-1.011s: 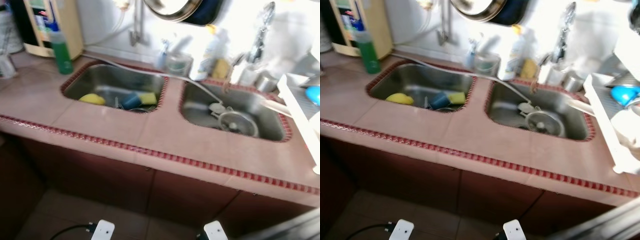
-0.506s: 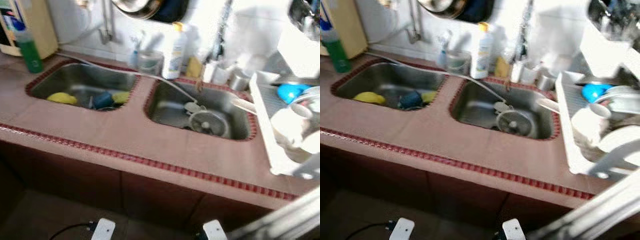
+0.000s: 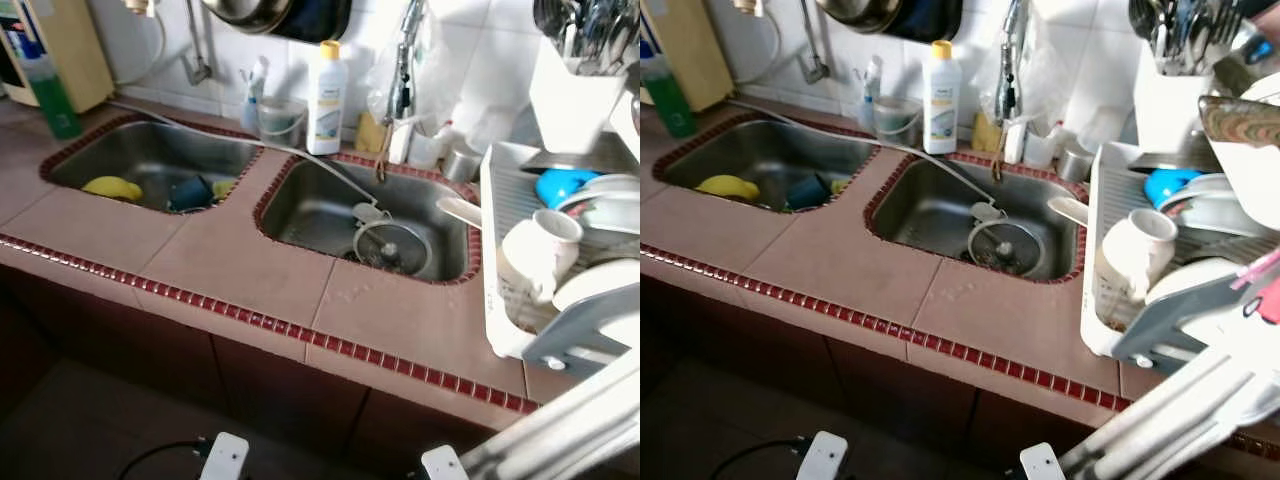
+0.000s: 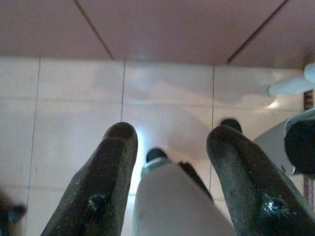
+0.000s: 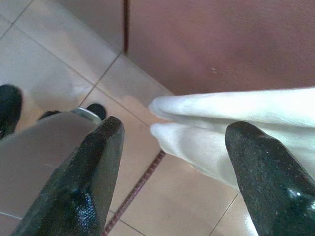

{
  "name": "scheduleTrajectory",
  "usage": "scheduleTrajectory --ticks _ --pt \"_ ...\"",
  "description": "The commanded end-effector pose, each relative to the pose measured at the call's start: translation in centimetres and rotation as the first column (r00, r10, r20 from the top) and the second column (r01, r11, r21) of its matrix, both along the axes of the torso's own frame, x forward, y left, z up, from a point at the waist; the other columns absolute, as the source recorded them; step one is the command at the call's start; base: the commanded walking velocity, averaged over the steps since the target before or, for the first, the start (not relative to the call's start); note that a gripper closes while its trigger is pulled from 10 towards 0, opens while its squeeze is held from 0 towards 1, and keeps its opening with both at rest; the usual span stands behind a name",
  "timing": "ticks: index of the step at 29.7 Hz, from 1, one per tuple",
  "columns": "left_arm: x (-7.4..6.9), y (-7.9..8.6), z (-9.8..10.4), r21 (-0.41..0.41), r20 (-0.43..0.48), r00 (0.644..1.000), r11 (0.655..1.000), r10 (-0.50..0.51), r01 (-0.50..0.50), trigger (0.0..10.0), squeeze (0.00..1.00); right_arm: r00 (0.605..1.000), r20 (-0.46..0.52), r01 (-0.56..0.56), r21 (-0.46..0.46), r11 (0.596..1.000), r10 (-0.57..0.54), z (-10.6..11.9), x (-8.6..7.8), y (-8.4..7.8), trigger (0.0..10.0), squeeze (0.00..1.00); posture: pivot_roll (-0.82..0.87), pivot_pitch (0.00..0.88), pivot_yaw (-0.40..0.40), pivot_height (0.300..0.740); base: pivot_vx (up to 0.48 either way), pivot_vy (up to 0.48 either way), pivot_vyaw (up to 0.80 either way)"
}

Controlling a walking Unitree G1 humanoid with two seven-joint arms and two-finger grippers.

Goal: Kitchen organization

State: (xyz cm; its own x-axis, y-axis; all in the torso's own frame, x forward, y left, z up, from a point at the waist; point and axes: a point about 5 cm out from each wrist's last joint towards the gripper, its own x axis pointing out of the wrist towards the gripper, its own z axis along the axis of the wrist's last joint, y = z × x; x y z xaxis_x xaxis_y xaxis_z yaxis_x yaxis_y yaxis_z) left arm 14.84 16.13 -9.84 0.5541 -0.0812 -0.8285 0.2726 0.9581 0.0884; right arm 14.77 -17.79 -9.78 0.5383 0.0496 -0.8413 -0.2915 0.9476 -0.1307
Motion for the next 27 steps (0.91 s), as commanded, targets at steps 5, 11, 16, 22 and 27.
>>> scheduleTrajectory --ticks 5,11,16,22,27 --pt "-0.12 0.35 -0.01 0.006 0.002 1.000 1.000 0.005 -0.005 10.0 0.00 1.000 -0.006 -0.008 -0.003 1.000 0.008 -0.04 -0.10 -0.02 10.0 0.00 -0.12 0.000 -0.084 0.732 0.000 0.000 0.00" --pt "-0.23 0.30 -0.04 -0.005 0.000 1.000 1.000 0.008 -0.008 10.0 0.00 1.000 -0.007 -0.002 0.001 1.000 0.002 -0.06 -0.13 0.00 10.0 0.00 -0.12 0.000 -0.081 0.732 0.000 0.000 0.00" --pt "-0.21 0.31 -0.03 -0.011 -0.001 1.000 1.000 0.013 -0.013 10.0 0.00 1.000 -0.007 0.001 0.002 1.000 -0.001 -0.06 -0.13 0.02 10.0 0.00 -0.12 0.000 -0.080 0.732 0.000 0.000 0.00" --pt "-0.06 0.35 0.03 -0.004 0.001 1.000 1.000 -0.011 0.011 10.0 0.00 1.000 -0.005 0.012 0.004 1.000 -0.012 -0.09 -0.22 0.08 10.0 0.00 -0.14 0.000 -0.042 0.732 0.000 0.000 0.00" --pt "0.10 0.41 0.10 -0.001 0.000 0.999 0.999 -0.038 0.038 10.0 0.00 0.999 0.000 0.043 0.009 0.999 -0.043 -0.11 -0.26 0.14 10.0 0.00 -0.16 0.000 -0.010 0.732 0.000 0.000 0.00"
